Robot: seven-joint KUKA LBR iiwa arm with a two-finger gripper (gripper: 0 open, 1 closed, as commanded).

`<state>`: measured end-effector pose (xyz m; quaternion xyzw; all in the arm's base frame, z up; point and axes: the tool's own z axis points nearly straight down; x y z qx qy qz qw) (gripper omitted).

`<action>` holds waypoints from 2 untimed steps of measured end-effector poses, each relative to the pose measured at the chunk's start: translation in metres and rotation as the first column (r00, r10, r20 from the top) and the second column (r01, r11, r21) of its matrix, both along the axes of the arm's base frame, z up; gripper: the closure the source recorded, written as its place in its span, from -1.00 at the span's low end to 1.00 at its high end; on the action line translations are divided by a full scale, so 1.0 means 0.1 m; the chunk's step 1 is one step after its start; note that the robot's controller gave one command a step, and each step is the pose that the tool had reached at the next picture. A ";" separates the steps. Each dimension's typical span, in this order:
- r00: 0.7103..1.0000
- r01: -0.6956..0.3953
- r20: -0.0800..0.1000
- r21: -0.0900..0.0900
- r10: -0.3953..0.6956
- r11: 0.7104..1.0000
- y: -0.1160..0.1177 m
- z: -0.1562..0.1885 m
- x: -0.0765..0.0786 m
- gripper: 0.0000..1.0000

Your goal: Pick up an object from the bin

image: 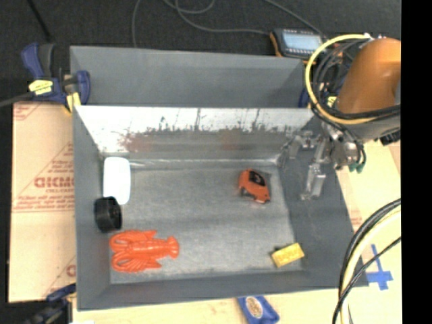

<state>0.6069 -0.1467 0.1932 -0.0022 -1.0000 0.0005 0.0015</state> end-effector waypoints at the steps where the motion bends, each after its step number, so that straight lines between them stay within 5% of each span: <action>1: 1.000 -0.003 0.008 -0.001 0.003 1.000 0.01 0.05 0.01 -1.00; 2: 0.998 0.064 0.012 0.001 -0.064 0.998 0.10 -0.69 0.07 -1.00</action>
Offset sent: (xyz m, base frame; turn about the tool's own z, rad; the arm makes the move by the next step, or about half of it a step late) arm 0.0084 0.0182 -0.1232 0.1080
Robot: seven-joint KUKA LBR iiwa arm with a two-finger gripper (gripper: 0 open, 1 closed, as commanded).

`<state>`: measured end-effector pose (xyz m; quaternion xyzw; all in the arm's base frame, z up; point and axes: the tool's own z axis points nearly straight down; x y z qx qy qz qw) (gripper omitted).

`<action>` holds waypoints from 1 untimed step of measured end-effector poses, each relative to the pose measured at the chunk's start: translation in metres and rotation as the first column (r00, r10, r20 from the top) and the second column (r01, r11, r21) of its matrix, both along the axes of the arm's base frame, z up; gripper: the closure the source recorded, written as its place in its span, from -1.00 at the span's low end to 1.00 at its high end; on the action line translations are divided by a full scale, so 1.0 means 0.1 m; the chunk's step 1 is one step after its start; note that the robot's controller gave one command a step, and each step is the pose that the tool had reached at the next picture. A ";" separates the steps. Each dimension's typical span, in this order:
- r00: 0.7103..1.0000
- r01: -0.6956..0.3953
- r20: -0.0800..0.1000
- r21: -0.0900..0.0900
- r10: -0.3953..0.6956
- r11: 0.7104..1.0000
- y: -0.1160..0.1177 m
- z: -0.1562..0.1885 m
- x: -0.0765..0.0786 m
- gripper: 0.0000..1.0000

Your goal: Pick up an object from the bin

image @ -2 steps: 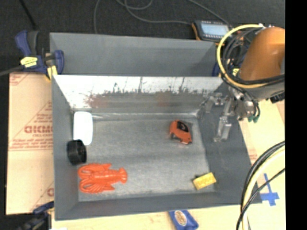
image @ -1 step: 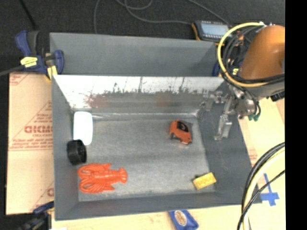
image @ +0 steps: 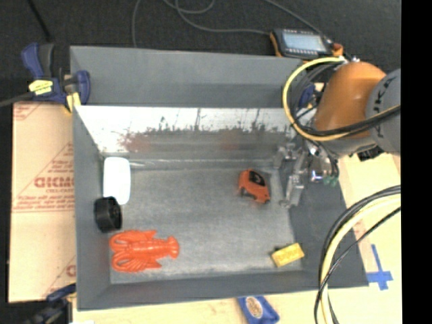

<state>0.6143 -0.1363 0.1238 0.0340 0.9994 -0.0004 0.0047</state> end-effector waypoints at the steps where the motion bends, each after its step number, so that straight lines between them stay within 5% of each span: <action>1: 1.000 0.018 -0.008 0.002 -0.018 1.000 0.00 -0.17 0.00 -1.00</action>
Offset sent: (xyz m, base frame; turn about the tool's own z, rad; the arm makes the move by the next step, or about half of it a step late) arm -0.0040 0.0188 -0.0010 0.1816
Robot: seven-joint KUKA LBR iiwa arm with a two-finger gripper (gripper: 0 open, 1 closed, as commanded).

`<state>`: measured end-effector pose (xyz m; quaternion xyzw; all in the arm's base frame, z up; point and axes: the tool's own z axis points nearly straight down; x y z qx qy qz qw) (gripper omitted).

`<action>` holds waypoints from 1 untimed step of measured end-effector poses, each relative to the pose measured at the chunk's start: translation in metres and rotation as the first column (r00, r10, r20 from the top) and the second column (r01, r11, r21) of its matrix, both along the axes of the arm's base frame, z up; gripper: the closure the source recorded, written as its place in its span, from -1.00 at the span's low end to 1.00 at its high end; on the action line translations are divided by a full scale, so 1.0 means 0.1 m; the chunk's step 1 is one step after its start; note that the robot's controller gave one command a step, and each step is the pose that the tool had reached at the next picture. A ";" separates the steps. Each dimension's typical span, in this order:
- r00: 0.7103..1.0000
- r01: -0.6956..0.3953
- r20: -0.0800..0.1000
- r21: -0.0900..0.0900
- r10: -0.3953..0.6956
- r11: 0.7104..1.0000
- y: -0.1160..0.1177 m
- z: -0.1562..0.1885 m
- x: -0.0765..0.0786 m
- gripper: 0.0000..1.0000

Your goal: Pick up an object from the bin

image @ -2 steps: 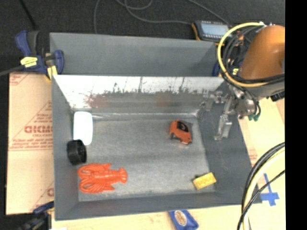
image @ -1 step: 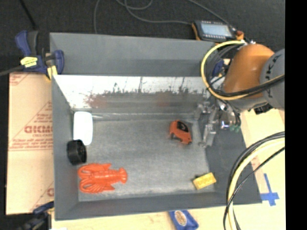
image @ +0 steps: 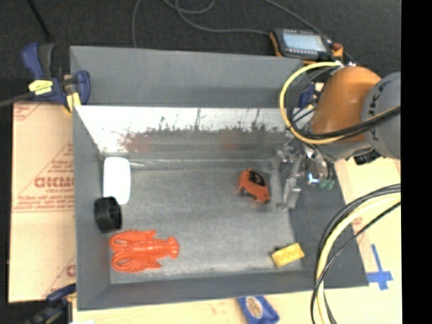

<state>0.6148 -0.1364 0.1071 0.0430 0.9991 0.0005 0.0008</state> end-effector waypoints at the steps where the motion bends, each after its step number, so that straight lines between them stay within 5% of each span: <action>1: 0.987 0.162 0.001 -0.001 -0.162 0.987 0.16 0.15 -0.03 -1.00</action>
Offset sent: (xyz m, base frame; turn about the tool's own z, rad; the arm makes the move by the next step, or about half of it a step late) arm 0.0025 0.0219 -0.0371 0.2306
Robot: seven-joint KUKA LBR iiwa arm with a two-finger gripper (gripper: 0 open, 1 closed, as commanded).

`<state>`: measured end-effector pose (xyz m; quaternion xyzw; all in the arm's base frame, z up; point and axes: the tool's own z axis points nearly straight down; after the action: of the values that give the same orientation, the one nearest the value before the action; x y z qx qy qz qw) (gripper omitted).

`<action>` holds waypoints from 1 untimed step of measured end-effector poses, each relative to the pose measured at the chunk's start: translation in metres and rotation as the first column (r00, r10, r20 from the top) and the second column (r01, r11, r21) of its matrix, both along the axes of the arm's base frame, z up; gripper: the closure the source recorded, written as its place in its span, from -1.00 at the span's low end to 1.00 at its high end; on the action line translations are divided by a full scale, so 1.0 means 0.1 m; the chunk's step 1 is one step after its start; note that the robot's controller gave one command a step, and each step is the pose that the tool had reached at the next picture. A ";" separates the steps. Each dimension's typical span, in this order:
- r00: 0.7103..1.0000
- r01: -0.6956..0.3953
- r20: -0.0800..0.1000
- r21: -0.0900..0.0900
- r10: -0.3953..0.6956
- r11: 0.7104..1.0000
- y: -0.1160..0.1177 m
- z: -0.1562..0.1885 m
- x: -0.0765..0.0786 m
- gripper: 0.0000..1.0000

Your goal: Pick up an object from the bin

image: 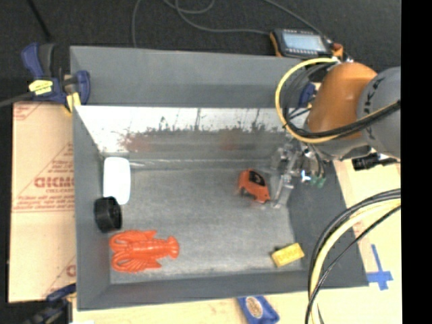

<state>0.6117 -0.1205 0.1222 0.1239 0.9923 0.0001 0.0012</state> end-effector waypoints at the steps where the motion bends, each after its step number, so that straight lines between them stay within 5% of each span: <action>1: 0.998 0.062 0.005 0.000 -0.062 0.998 0.04 -0.44 0.06 -1.00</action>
Offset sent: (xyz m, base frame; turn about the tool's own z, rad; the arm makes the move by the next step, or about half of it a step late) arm 0.0033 0.0123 -0.0522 0.1292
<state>0.6182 -0.1166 0.0780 0.1545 0.9880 0.0003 0.0035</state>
